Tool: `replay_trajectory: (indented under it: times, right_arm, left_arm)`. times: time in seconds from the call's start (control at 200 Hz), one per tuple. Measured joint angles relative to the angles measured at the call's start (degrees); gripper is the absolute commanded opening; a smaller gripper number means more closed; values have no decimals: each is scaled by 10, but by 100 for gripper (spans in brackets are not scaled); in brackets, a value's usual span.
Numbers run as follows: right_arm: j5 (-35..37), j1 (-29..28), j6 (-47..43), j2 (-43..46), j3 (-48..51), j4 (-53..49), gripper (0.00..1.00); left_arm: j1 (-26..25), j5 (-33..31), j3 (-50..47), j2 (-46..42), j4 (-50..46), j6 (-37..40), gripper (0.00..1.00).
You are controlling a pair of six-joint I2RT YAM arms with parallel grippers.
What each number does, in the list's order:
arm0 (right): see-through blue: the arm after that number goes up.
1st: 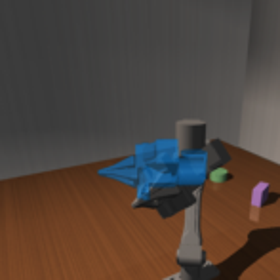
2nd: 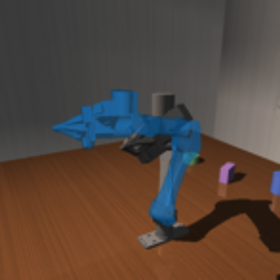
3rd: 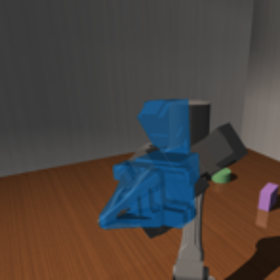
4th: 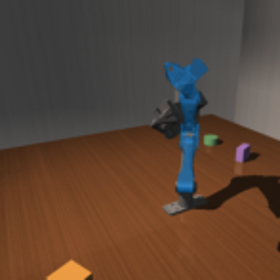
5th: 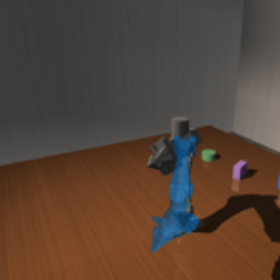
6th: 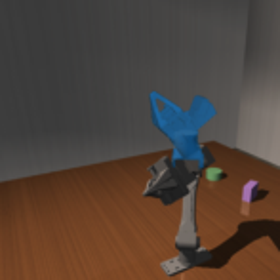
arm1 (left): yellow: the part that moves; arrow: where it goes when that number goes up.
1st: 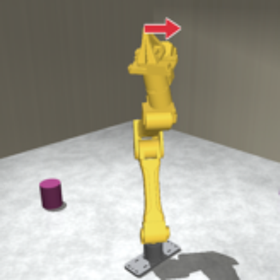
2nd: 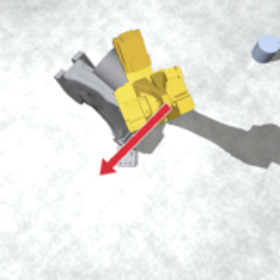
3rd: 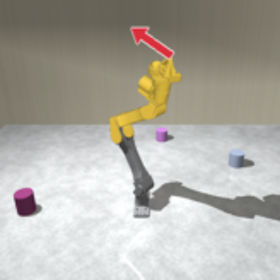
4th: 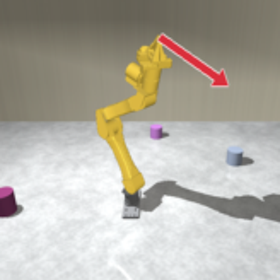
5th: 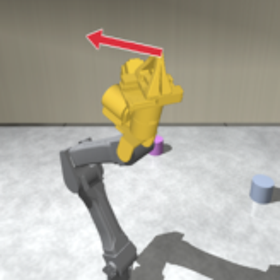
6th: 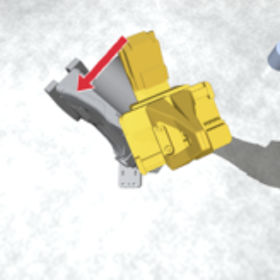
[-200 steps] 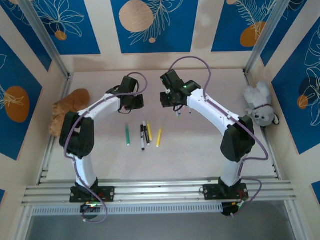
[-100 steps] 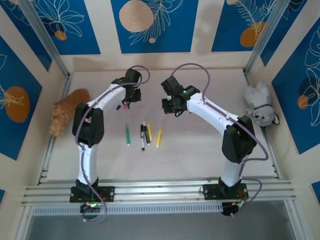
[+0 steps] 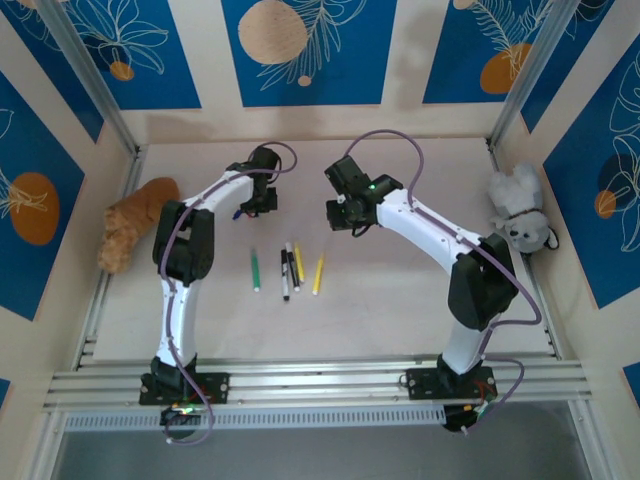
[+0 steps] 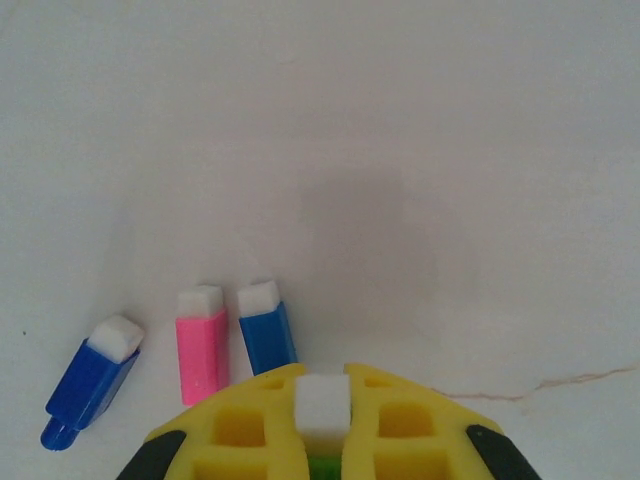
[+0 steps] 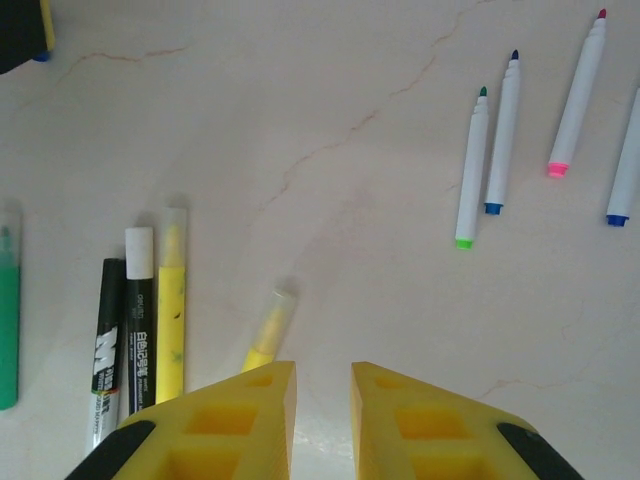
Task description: Open the pen caps
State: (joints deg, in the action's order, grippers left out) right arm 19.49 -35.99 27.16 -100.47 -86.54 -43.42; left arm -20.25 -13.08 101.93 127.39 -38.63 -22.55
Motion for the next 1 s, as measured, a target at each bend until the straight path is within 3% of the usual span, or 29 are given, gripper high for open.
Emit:
replay_trajectory:
  times: [0.47,0.941,1.001]
  right_arm:
    - [0,0,4,7,19,8,23]
    - [0,2,4,7,22,12,23]
    - [0,2,4,7,27,15,23]
  left_arm:
    - [5,-5,0,7,2,-14,19]
    - [5,-4,-13,7,5,-25,20]
    - [5,-1,-15,7,7,-26,24]
